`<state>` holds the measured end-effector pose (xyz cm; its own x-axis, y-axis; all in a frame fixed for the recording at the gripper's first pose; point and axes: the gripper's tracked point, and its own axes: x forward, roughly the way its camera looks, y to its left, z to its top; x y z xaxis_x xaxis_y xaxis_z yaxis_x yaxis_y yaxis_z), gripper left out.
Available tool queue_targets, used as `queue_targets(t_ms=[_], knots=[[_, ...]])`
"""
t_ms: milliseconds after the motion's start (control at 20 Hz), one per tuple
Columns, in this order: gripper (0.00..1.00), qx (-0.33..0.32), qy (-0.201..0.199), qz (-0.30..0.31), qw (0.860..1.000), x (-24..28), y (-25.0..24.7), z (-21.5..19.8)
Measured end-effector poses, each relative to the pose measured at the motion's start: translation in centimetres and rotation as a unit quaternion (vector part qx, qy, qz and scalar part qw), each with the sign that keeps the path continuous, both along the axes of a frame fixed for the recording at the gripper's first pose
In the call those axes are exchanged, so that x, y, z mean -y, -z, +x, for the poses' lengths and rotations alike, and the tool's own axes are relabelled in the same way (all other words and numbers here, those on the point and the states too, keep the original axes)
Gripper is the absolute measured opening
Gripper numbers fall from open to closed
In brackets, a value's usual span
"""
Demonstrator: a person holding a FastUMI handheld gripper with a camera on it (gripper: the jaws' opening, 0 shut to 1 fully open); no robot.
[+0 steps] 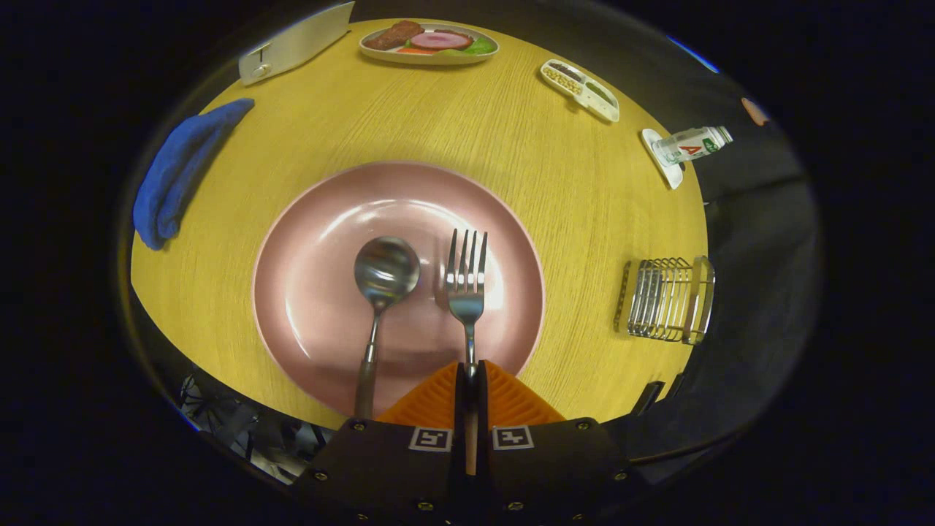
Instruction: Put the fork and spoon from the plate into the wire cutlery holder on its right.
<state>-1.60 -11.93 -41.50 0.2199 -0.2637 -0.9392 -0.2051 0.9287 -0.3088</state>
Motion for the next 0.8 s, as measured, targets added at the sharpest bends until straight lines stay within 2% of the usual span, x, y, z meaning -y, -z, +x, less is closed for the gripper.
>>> queue_targets(t_ms=[300,800], knots=[[0.06,0.036,0.022,-0.024,0.999,1.9,-4.0,1.4],[0.06,0.056,0.102,-0.035,0.993,7.7,-7.4,1.4]])
